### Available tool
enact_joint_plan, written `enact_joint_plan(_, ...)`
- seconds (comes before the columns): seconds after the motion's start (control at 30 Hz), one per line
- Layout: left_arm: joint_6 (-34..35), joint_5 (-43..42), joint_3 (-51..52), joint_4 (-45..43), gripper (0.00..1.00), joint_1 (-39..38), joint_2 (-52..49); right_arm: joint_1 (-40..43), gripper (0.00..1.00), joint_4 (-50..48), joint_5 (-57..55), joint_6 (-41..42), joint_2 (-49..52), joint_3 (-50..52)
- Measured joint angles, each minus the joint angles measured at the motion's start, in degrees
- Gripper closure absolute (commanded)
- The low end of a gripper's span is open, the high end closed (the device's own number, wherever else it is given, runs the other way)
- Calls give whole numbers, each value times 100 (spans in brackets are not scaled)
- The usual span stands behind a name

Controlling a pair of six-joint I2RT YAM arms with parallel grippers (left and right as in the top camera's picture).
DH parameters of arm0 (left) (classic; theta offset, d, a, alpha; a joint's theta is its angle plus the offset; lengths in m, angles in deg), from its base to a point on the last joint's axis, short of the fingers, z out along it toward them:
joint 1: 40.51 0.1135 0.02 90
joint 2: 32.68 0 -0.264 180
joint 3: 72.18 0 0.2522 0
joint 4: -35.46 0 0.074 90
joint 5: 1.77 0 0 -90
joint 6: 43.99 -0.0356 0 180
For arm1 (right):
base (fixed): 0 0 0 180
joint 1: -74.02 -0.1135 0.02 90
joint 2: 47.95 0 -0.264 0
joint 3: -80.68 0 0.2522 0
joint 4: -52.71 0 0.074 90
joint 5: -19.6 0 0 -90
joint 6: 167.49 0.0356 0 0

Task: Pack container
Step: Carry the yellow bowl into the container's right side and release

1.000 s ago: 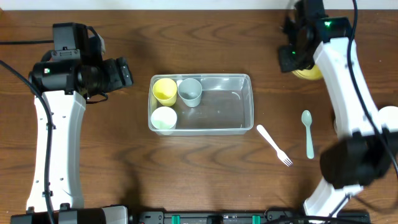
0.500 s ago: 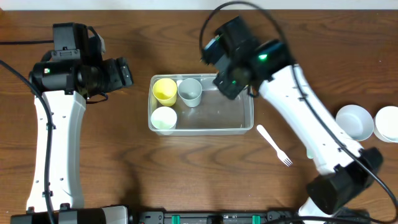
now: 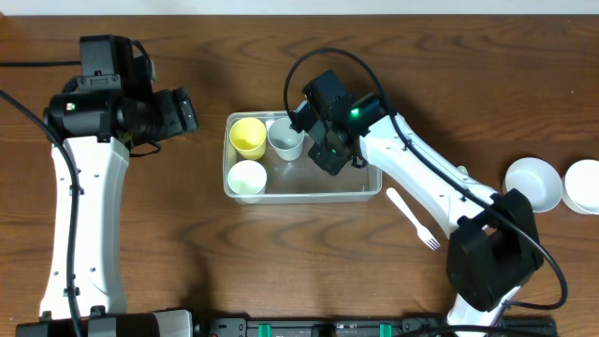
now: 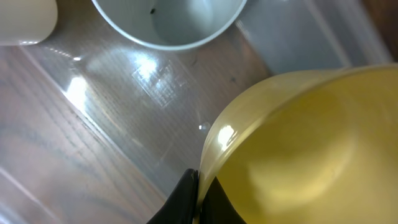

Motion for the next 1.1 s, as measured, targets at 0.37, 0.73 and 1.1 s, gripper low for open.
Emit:
enact_joint_plan(0.37, 0, 46, 0, 0, 8, 0, 0, 7, 62, -289, 0, 66, 2, 291)
enact_joint_plan(0.73, 2, 63, 0, 0, 8, 0, 0, 9, 42, -629, -61, 234, 2, 297)
enact_joint_plan(1.1, 2, 63, 0, 0, 9, 0, 0, 844, 19, -444, -999, 2295, -1038, 157)
